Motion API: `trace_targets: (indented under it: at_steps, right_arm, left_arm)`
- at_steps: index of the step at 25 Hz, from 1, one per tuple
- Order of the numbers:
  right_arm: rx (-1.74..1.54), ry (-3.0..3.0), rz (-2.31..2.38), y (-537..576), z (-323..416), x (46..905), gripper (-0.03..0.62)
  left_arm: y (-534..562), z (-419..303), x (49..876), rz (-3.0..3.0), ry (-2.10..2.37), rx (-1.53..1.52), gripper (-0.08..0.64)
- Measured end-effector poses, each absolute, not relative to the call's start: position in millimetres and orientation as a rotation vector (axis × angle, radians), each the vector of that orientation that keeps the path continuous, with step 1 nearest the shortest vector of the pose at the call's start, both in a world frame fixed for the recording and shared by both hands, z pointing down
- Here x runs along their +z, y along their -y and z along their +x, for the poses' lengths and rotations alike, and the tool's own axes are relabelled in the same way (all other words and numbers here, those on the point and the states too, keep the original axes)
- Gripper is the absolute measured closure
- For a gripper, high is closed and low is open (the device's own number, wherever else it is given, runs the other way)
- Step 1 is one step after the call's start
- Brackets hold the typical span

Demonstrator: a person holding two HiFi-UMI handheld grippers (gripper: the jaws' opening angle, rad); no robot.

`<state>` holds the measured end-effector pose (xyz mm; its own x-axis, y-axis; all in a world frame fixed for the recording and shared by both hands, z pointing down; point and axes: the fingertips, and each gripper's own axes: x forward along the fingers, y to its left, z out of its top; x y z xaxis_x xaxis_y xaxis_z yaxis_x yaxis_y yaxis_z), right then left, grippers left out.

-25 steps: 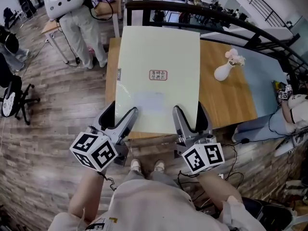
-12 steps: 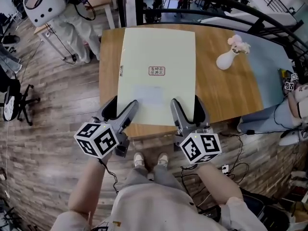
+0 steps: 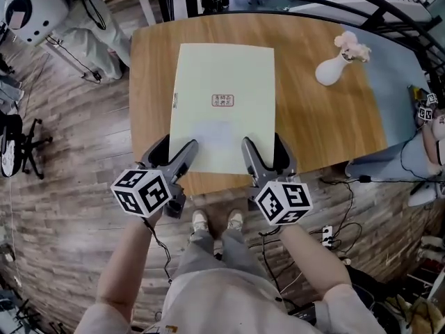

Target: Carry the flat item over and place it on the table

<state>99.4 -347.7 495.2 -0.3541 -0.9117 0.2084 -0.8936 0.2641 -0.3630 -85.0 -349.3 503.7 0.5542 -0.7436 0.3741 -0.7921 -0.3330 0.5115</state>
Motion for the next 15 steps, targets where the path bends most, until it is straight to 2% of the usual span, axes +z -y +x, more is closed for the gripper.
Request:
trace_targets:
  at_steps: [15]
  right_arm:
    - [-0.784, -2.433, -1.843, 375.6, 110.8, 603.8, 0.256]
  left_arm:
    - [381.0, -73.6, 614.8, 2.076, 1.157, 0.161, 0.256]
